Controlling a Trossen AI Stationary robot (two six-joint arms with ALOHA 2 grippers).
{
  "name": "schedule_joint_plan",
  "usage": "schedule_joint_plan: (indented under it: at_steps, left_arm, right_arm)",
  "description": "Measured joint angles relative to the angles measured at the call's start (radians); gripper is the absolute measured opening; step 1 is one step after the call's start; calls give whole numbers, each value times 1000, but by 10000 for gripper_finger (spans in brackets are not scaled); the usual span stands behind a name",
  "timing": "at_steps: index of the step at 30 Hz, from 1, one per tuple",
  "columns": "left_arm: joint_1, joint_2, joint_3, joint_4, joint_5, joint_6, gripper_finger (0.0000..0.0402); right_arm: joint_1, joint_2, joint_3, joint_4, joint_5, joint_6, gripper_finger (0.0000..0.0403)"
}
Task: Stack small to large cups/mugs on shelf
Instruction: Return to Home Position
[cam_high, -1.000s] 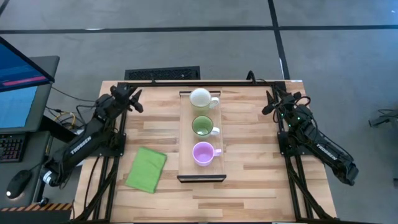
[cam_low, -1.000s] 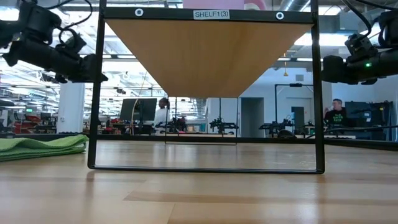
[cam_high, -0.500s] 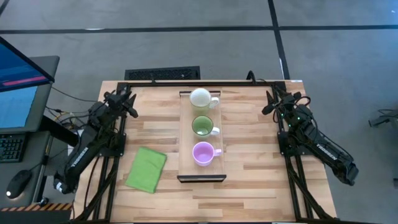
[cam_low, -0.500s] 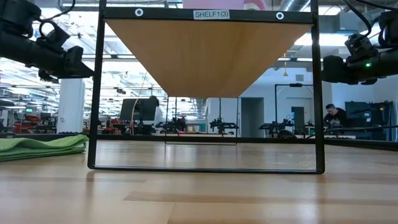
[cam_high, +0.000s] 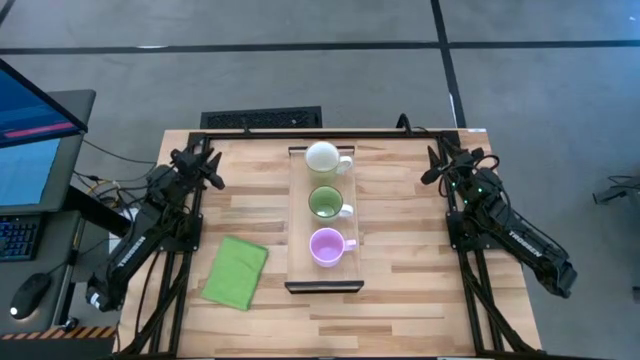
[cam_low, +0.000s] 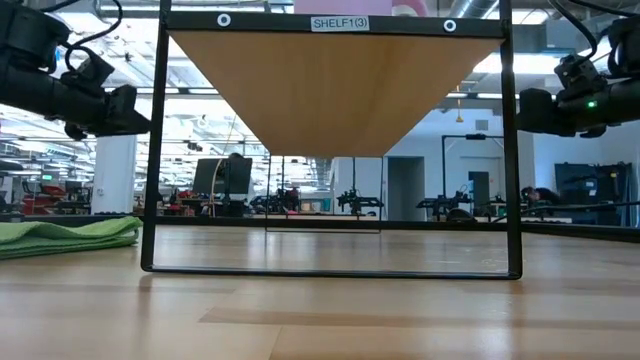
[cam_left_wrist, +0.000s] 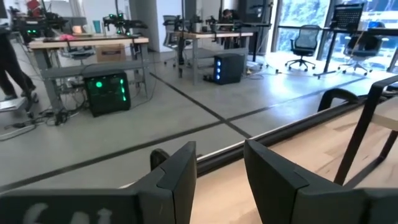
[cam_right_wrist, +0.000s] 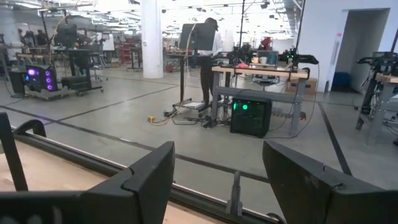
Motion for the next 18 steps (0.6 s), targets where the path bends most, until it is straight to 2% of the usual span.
schedule_joint_plan:
  at_steps: [18]
  left_arm:
    - [0, 0, 2, -15, 6, 20, 126]
  right_arm:
    - [0, 0, 0, 0, 0, 0, 268]
